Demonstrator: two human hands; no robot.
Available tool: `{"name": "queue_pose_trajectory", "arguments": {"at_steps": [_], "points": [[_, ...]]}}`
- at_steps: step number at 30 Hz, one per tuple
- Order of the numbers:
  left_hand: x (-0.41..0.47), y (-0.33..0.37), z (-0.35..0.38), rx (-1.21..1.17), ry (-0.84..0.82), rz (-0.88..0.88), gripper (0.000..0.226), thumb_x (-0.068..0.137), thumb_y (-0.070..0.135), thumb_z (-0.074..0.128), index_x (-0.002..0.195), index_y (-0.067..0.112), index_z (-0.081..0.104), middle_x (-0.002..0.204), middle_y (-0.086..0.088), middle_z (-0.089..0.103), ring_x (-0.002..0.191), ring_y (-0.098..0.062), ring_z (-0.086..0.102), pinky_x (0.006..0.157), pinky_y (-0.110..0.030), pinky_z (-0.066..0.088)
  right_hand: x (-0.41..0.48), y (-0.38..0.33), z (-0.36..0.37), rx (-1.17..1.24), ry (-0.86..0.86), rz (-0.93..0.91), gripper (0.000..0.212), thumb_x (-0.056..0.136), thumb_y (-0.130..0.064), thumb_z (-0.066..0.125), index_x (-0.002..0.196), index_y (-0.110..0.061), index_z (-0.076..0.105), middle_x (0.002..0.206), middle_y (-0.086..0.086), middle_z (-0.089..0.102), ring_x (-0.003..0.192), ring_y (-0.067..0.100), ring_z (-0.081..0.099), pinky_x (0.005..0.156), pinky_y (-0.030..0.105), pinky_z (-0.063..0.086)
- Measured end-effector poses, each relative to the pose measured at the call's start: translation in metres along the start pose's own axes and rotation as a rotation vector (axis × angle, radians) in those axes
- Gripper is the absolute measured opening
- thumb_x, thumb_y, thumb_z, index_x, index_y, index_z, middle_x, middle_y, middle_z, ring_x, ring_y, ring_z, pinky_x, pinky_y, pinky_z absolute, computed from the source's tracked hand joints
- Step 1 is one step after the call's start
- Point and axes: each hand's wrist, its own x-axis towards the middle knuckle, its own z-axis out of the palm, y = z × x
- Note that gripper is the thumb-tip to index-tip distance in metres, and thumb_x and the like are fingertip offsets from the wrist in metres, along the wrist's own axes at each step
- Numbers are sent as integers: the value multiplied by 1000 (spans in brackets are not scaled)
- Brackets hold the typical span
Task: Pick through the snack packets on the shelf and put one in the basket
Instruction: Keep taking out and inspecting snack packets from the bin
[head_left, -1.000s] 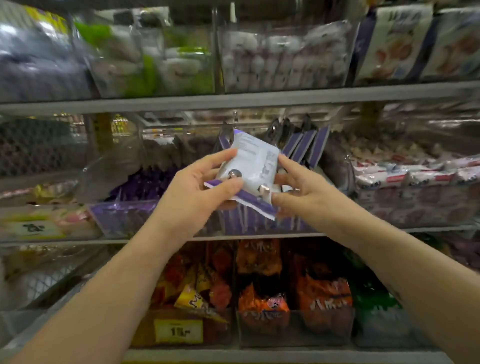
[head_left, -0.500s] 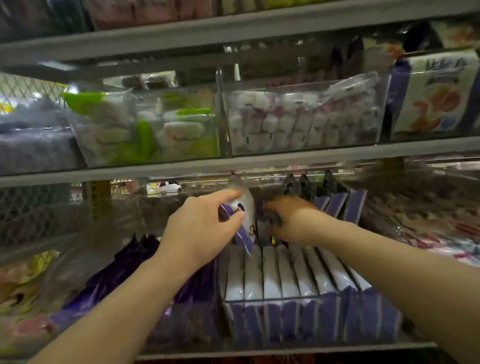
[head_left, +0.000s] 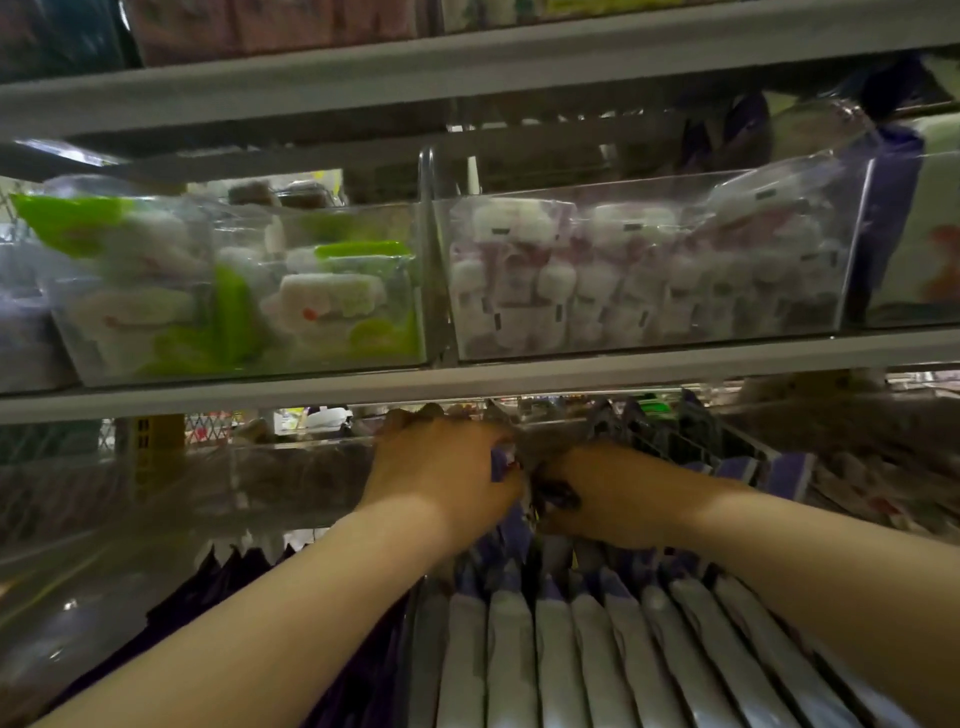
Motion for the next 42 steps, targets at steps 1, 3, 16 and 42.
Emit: {"name": "queue_pose_trajectory", "arguments": {"at_steps": [1,3,16,42], "points": [[2,2,3,14,-5,14,39,86,55,49,122,44,58,118,5,68,114,-25,57,99,-36,35,0,0,0,-7,2,-7,28,91,-31,59,115,-18,63,116,4,66,104,21,61,92,38,49],[5,8,7,21,5,56,37,84,52,50,117,40,61,112,3,69,109,-25,60,97,-35,37,-2,0,0,-15,4,-1,25,92,-29,57,111,-15,63,112,7,67,101,23,62,90,39,50],[12,17,0,-72,-309,264,33,89,47,56,121,38,57,128,7,59,114,-19,56,96,-33,46,-5,0,-1,-59,-60,83,36,95,-39,56,113,-9,65,110,12,67,99,27,64,89,41,52],[8,12,5,48,-262,189,19,91,48,55,77,35,58,88,8,57,104,-19,59,100,-43,38,-14,-2,1,-144,-27,179,22,99,-23,51,109,-10,65,104,10,67,91,26,64,77,35,54]]}}
